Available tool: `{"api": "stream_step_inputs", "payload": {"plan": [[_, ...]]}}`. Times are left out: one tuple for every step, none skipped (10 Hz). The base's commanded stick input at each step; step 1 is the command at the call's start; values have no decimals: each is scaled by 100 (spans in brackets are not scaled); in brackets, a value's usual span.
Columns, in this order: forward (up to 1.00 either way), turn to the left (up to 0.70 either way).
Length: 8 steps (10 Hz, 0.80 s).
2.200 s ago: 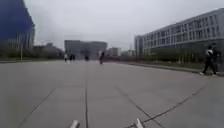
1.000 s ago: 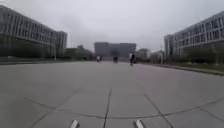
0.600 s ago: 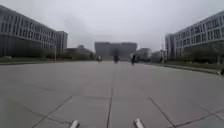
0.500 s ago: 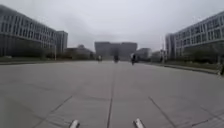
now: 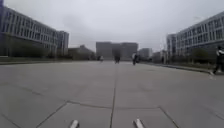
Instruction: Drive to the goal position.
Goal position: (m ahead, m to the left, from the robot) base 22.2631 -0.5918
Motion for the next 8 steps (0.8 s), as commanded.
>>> {"api": "stream_step_inputs", "payload": {"plan": [[85, 0], [85, 0], [85, 0], [85, 0], [85, 0], [85, 0], [85, 0], [85, 0]]}}
